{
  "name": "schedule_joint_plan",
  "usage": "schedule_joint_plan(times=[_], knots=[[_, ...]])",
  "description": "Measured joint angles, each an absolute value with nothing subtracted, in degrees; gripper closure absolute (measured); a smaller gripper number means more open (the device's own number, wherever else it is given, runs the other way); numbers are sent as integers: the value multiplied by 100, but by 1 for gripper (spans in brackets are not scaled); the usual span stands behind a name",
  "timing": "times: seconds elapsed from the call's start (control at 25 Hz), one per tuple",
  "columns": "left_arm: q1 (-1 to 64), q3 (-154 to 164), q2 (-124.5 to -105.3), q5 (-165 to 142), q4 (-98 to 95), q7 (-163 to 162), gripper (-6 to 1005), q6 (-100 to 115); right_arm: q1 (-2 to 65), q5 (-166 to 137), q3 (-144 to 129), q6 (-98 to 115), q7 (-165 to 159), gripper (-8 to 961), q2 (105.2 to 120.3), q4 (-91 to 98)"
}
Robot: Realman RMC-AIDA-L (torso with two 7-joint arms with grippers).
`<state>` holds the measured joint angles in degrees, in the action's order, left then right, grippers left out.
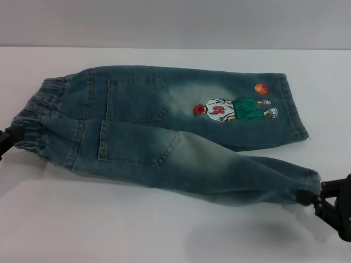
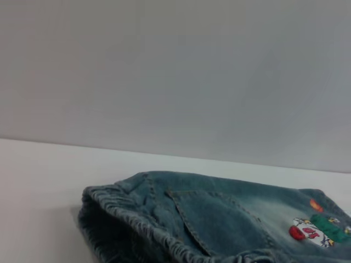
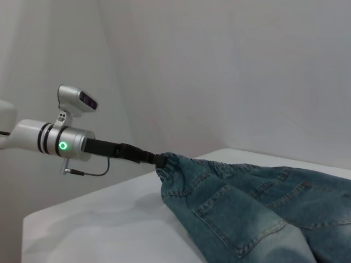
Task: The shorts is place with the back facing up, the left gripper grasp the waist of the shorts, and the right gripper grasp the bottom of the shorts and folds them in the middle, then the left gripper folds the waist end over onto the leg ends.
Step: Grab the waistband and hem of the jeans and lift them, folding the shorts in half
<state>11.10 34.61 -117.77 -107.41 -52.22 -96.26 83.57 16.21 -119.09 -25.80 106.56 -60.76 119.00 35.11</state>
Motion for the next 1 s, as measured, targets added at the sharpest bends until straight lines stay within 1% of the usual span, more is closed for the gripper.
schedule_joint_plan(times=[0.72, 1.0], knots=[[780, 3452, -11759, -10470, -5133, -9237, 939, 8800, 1361, -12000, -2619, 11131, -5633, 953, 11908, 3434], [737, 3400, -11757, -10453, -5138, -9230, 937, 8936, 1382, -12164, -2619, 11143, -5624, 953, 11908, 3424]])
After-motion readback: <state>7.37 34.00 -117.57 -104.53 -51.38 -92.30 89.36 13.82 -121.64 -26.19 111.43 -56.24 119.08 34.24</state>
